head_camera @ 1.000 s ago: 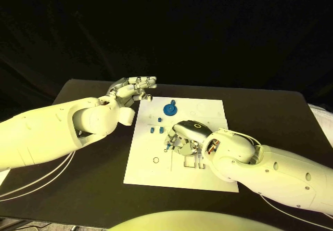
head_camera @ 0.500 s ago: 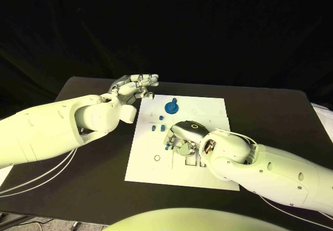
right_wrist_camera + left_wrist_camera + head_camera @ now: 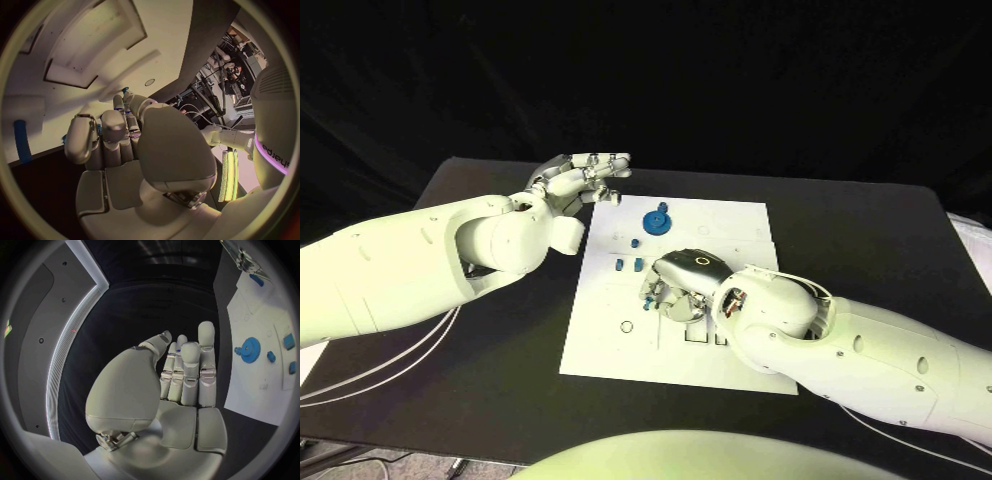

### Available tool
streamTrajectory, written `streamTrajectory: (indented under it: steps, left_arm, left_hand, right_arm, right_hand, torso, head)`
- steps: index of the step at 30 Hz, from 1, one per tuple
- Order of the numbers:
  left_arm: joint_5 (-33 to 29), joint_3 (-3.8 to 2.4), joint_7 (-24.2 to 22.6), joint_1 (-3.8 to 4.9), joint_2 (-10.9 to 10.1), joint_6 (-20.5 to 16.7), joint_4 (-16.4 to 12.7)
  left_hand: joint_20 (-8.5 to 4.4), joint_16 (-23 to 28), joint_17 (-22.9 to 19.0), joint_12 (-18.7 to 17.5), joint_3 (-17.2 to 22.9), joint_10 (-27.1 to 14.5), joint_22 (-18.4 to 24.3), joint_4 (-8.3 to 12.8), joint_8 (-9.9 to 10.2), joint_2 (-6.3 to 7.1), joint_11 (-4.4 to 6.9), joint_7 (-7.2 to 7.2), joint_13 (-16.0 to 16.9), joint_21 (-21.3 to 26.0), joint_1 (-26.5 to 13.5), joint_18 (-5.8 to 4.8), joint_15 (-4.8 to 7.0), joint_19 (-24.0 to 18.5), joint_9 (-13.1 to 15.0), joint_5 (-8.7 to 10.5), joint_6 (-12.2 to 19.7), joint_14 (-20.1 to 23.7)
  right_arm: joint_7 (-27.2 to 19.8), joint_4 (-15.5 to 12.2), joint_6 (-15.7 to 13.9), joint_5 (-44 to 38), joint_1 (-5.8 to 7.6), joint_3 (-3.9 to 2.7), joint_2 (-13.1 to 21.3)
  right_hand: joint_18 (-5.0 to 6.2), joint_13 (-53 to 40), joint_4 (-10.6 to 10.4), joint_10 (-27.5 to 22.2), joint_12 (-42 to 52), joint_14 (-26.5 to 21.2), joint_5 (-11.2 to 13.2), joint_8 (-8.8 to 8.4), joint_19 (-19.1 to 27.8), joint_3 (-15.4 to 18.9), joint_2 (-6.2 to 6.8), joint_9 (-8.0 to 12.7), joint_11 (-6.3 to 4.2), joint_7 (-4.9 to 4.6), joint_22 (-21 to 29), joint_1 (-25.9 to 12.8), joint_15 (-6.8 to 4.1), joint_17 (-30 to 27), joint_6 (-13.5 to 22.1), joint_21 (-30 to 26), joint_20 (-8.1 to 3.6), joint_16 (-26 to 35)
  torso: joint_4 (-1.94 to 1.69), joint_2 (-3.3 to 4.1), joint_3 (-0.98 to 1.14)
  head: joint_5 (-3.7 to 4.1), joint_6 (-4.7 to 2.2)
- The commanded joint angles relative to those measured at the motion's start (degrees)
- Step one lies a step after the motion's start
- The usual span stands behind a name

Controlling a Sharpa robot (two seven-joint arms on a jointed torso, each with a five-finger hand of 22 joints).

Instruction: Assemble the parts on the task board

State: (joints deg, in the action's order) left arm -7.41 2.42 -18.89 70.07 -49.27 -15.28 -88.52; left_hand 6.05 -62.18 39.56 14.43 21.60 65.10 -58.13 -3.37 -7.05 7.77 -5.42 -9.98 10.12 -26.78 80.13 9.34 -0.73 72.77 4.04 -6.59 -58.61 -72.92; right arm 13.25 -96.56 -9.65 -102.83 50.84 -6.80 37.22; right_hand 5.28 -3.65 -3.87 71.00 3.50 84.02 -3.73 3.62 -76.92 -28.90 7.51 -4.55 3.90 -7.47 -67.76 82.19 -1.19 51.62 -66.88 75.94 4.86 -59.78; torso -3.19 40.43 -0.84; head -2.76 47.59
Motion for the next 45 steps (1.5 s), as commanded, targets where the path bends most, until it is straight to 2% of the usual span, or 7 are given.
streamTrajectory:
  steps: [1,4,21,23,32,38,45]
  left_arm:
    - [0.33,-0.05,-0.05,0.02,0.04,0.89,-0.14]
    - [0.33,-0.05,-0.02,0.03,0.02,0.88,-0.14]
    - [0.33,-0.05,0.21,0.03,-0.01,1.03,0.11]
    - [0.33,-0.05,0.24,0.03,-0.01,1.08,0.16]
    - [0.33,-0.05,0.32,0.02,-0.32,1.10,0.12]
    - [0.35,-0.04,0.32,0.02,-0.28,1.14,0.24]
    - [0.36,-0.04,0.39,0.00,-0.25,1.31,0.35]
  left_hand:
    - [0.17,-0.13,-0.05,0.37,-0.31,-0.29,0.05,0.14,-0.36,-0.36,0.04,0.01,0.05,0.39,0.00,0.93,0.12,-0.41,-0.06,-0.21,0.52,0.35]
    - [0.17,-0.13,-0.05,0.37,-0.31,-0.29,0.05,0.14,-0.36,-0.36,0.04,0.01,0.05,0.39,0.00,0.93,0.12,-0.41,-0.06,-0.21,0.52,0.35]
    - [0.18,-0.09,-0.18,0.46,-0.33,-0.43,0.13,0.16,-0.40,-0.38,0.01,-0.01,0.08,0.55,0.03,0.95,0.10,-0.45,-0.06,-0.20,0.59,0.42]
    - [0.18,-0.09,-0.18,0.46,-0.33,-0.43,0.13,0.16,-0.40,-0.38,0.01,-0.01,0.08,0.55,0.03,0.95,0.10,-0.45,-0.06,-0.20,0.59,0.42]
    - [0.18,-0.09,-0.18,0.46,-0.33,-0.43,0.13,0.16,-0.40,-0.38,0.01,-0.01,0.08,0.55,0.03,0.95,0.10,-0.45,-0.06,-0.20,0.59,0.42]
    - [0.20,-0.09,-0.25,0.58,-0.34,-0.63,0.20,0.21,-0.47,-0.43,-0.02,-0.03,0.11,0.69,0.08,0.96,0.08,-0.48,-0.05,-0.21,0.65,0.49]
    - [0.20,-0.09,-0.25,0.58,-0.34,-0.63,0.20,0.21,-0.47,-0.43,-0.02,-0.03,0.11,0.69,0.08,0.96,0.08,-0.48,-0.05,-0.21,0.65,0.49]
  right_arm:
    - [1.09,0.45,2.97,-0.69,-0.26,0.46,-0.06]
    - [1.16,0.53,2.69,-0.59,-0.26,0.62,-0.08]
    - [0.72,-1.18,-4.69,-0.04,-0.43,0.72,1.43]
    - [0.67,-2.22,-5.55,0.31,-0.50,0.39,2.41]
    - [3.18,-6.37,-4.80,1.48,0.99,-3.51,11.12]
    - [4.22,-5.49,-3.78,1.07,2.36,-4.22,15.05]
    - [4.08,-5.24,-3.15,0.65,2.28,-4.40,15.91]
  right_hand:
    - [0.11,0.17,-0.62,-2.99,-0.01,0.24,-1.10,-0.18,0.97,1.57,1.46,0.73,0.59,-0.68,1.44,-2.27,0.91,-0.98,2.96,-1.15,0.53,0.86]
    - [0.53,0.15,-0.86,-6.28,0.05,-0.06,-1.55,-0.16,2.12,3.06,2.54,0.88,1.26,-0.86,3.21,-3.69,1.33,-1.83,5.34,-2.44,1.05,1.46]
    - [0.74,0.00,0.16,-9.83,0.61,-0.37,-2.47,0.03,2.56,5.33,1.94,0.72,1.72,-0.99,4.14,-3.35,1.65,-2.99,6.86,-3.24,1.51,2.06]
    - [0.73,-0.04,0.25,-9.60,0.84,-0.39,-2.80,0.10,2.50,5.39,1.80,0.68,1.68,-1.00,4.09,-3.25,1.64,-3.16,6.70,-3.20,1.51,2.15]
    - [0.66,0.04,0.40,-9.13,1.50,-0.31,-2.46,0.00,2.23,6.79,2.67,0.69,1.50,-0.28,3.85,-3.63,1.65,-3.45,6.76,-3.06,1.44,2.17]
    - [0.60,0.04,0.23,-10.70,1.01,-0.13,-2.35,-0.02,2.07,9.55,3.34,0.72,1.53,-0.01,3.62,-3.45,1.79,-3.44,7.03,-2.95,1.60,1.90]
    - [0.63,0.02,0.09,-10.76,1.08,-0.15,-2.35,0.06,2.14,10.14,2.97,0.67,1.47,0.28,3.72,-3.03,1.72,-3.72,6.80,-3.04,1.56,2.05]
  torso:
    - [-0.01,-0.01,-0.04]
    - [-0.04,-0.03,-0.02]
    - [0.02,-0.01,0.11]
    - [0.02,-0.01,0.12]
    - [0.52,-0.20,-0.06]
    - [0.71,-0.40,0.04]
    - [0.67,-0.35,0.10]
  head:
    - [-0.10,0.12]
    - [-0.14,0.16]
    - [0.12,-0.11]
    - [0.27,-0.28]
    - [1.28,-1.37]
    - [1.28,-1.75]
    - [1.23,-1.75]
